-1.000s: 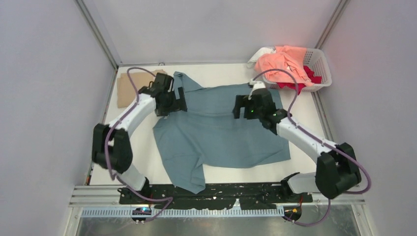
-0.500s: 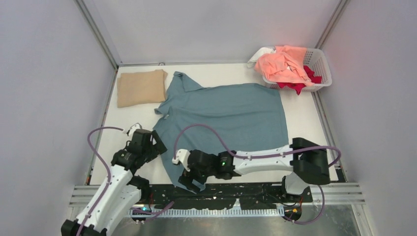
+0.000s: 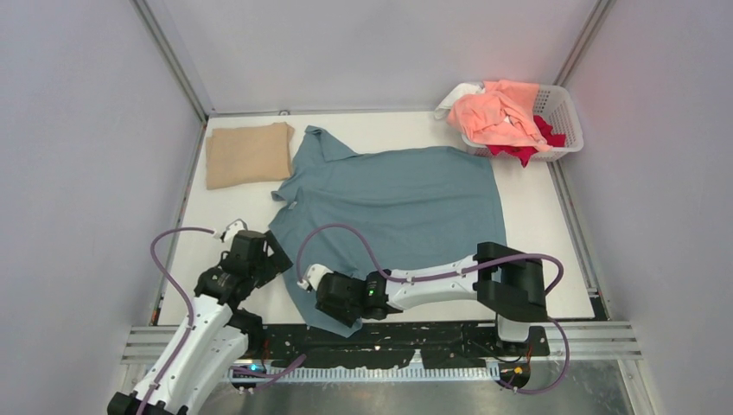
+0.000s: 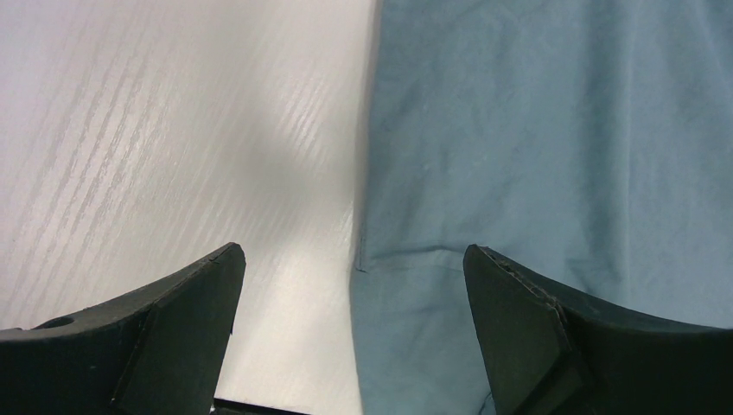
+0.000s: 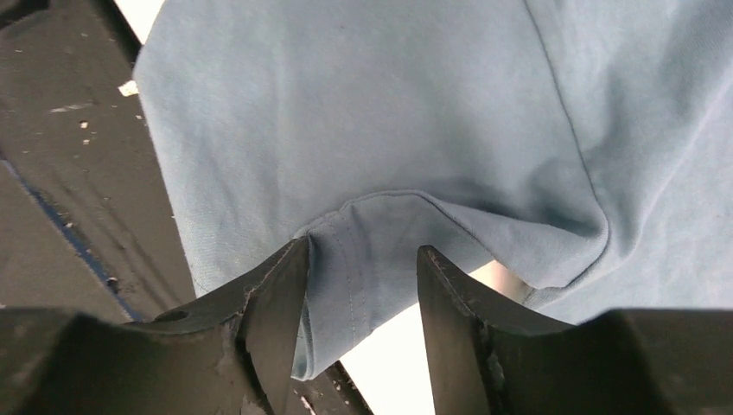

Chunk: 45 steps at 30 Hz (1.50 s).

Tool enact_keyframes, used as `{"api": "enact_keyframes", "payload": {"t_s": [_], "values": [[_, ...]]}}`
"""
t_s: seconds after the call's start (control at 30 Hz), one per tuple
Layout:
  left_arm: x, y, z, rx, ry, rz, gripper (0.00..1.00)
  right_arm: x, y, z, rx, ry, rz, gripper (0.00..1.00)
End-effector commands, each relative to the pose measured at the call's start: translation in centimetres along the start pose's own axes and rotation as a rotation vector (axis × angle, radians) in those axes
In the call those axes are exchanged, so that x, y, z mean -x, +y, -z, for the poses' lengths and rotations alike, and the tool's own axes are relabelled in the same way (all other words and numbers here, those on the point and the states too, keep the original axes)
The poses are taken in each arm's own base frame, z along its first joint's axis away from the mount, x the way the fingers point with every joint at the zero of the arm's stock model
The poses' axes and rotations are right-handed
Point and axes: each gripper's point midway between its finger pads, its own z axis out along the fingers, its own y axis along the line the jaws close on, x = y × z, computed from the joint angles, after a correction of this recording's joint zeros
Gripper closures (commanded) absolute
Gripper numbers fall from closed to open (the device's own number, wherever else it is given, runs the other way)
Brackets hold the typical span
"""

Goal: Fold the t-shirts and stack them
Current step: Flatten out the tshirt

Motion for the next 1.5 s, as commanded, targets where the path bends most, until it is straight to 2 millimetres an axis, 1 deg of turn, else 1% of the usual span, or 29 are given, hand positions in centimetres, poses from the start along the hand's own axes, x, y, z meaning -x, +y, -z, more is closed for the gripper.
{"api": "enact_keyframes", "payload": {"t_s": [0.0,0.1,0.23,0.3,0.4,0.5,0.53,0.6,0.63,0.67,0.7,0.73,0.77,0.8,0.83,0.9,0.97,1.03,1.07,1.1,1.17,1.23,1.27,1.3,1.33,1.37,1.4,1.43,1.47], "values": [[0.4,-0.3,-0.3,0.003,-0.004,-0.010,0.00,-0.2,-1.1,0.0,-0.052,0.009,-0.004,0.46],[0.2,-0.5,-0.6,-0.005,0.005,-0.014,0.00,-0.8,-0.2,-0.3,-0.003,0.033,0.002,0.52],[0.2,-0.7,-0.7,-0.014,0.005,-0.016,0.00,0.1,-0.2,-0.4,0.014,0.023,-0.045,0.83],[0.3,-0.8,-0.6,-0.019,0.002,-0.022,0.00,1.6,-0.4,0.3,0.046,-0.024,-0.102,0.93],[0.6,-0.9,-0.6,-0.026,-0.008,-0.027,0.00,4.7,-1.1,1.7,0.137,-0.140,-0.229,0.94],[0.7,-1.5,-0.4,-0.055,-0.004,-0.039,0.00,7.4,-1.5,4.5,0.263,-0.263,-0.345,0.94],[0.8,-1.8,-0.3,-0.069,-0.004,-0.043,0.00,8.2,-2.3,5.0,0.297,-0.297,-0.385,0.94],[0.8,-2.4,-0.1,-0.094,0.003,-0.051,0.00,8.4,-3.9,5.8,0.324,-0.330,-0.489,0.94],[0.9,-2.7,0.0,-0.109,0.005,-0.056,0.00,8.0,-4.0,6.1,0.359,-0.329,-0.548,0.94],[0.8,-3.0,0.1,-0.124,0.011,-0.059,0.00,7.6,-5.4,5.9,0.353,-0.329,-0.605,0.94],[0.7,-3.3,0.1,-0.141,0.022,-0.064,0.00,6.6,-5.6,5.6,0.373,-0.317,-0.675,0.94],[0.6,-3.7,0.2,-0.161,0.030,-0.068,0.00,6.0,-7.3,5.2,0.348,-0.321,-0.732,0.94],[0.4,-4.1,0.2,-0.181,0.040,-0.071,0.01,4.2,-9.0,4.2,0.314,-0.295,-0.830,0.94],[0.3,-4.5,0.2,-0.199,0.050,-0.073,0.00,3.3,-9.7,3.6,0.296,-0.277,-0.872,0.93],[0.1,-4.9,0.1,-0.214,0.060,-0.079,0.01,2.1,-11.3,2.9,0.259,-0.267,-0.943,0.92],[-0.1,-5.4,0.3,-0.226,0.078,-0.100,0.00,0.8,-12.6,2.1,0.210,-0.254,-0.993,0.88],[-0.3,-5.8,0.6,-0.240,0.095,-0.128,0.00,0.9,-12.8,2.2,0.205,-0.253,-0.968,0.84],[-0.7,-6.4,1.1,-0.264,0.104,-0.152,0.00,1.6,-12.7,3.1,0.221,-0.276,-0.921,0.67],[-0.9,-6.7,1.4,-0.278,0.108,-0.163,0.00,2.2,-12.9,4.0,0.221,-0.307,-0.891,0.55],[-1.2,-7.0,1.6,-0.291,0.113,-0.177,0.01,1.9,-13.1,4.4,0.200,-0.313,-0.881,0.53],[-1.7,-7.2,2.3,-0.303,0.124,-0.209,0.00,2.1,-14.2,6.9,0.141,-0.391,-0.842,0.48],[-2.4,-7.1,3.0,-0.297,0.138,-0.248,0.01,1.1,-15.3,8.4,0.055,-0.429,-0.824,0.25],[-2.6,-7.0,3.5,-0.296,0.138,-0.271,0.00,1.1,-16.2,9.9,0.001,-0.482,-0.809,0.19],[-3.0,-7.2,4.1,-0.308,0.143,-0.296,0.00,0.0,-16.8,10.3,-0.050,-0.469,-0.813,0.03],[-3.6,-7.6,4.7,-0.344,0.155,-0.331,0.00,-0.6,-18.3,11.6,-0.140,-0.513,-0.819,0.01],[-4.5,-8.2,5.5,-0.390,0.175,-0.370,0.01,-1.6,-19.0,12.0,-0.192,-0.507,-0.832,0.04],[-5.5,-8.7,6.3,-0.437,0.199,-0.409,0.00,-2.4,-20.6,13.2,-0.297,-0.545,-0.877,0.04],[-6.7,-9.3,7.1,-0.488,0.231,-0.464,0.00,-3.7,-21.3,13.6,-0.353,-0.527,-0.904,0.05],[-7.9,-9.5,7.6,-0.517,0.255,-0.514,0.00,-4.4,-22.4,14.7,-0.428,-0.561,-0.938,0.05]]}}
